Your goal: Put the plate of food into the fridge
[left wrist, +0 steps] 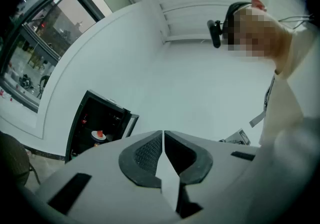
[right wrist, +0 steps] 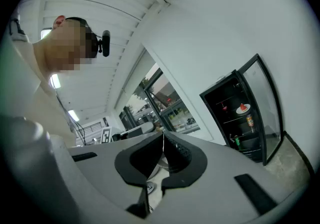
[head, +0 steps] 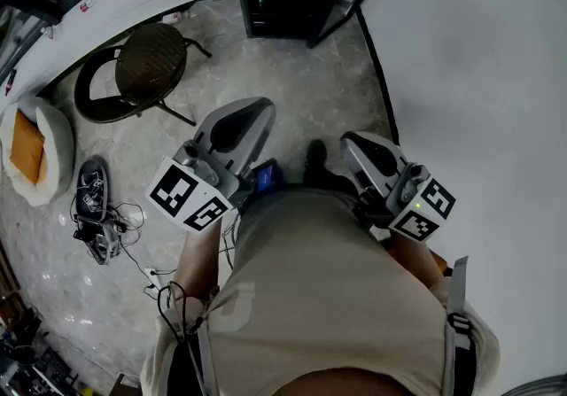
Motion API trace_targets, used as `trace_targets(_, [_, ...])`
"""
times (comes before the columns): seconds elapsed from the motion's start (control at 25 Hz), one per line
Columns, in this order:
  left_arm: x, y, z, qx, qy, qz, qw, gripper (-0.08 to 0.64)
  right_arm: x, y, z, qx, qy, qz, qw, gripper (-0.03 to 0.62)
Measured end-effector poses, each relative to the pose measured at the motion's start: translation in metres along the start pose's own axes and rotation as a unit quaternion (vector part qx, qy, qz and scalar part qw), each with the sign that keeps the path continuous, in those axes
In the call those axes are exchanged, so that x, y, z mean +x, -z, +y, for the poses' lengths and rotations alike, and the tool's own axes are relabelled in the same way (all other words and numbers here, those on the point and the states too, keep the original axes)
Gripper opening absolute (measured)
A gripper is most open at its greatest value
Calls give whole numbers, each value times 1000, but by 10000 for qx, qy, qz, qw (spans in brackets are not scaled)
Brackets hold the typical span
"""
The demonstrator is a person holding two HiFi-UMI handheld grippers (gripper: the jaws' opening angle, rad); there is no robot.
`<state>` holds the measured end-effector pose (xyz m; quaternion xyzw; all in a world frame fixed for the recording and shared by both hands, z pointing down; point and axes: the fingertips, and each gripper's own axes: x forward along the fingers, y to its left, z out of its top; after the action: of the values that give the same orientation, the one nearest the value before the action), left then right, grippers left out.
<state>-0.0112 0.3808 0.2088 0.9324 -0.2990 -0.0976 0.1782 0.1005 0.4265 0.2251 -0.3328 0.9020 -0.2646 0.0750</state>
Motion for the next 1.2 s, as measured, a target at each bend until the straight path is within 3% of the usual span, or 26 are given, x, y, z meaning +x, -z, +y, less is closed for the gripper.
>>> trace_targets(0.36, [13, 2, -4, -81, -200, 91, 9997, 20, 2, -18, -14, -198, -151, 77, 9997, 23])
trace_targets(0.52, [31, -8, -1, 106, -327, 64, 9994, 20, 9, -32, -27, -332, -277, 120, 9990, 25])
trace_targets(0.8, [46, -13, 8, 297, -718, 94, 9969, 20, 10, -36, -45, -1076, -256, 355, 9932, 25])
trace_targets(1.2, [98, -11, 1, 320, -783, 75, 9964, 20, -4, -58, -89, -1067, -457, 315, 9927, 25])
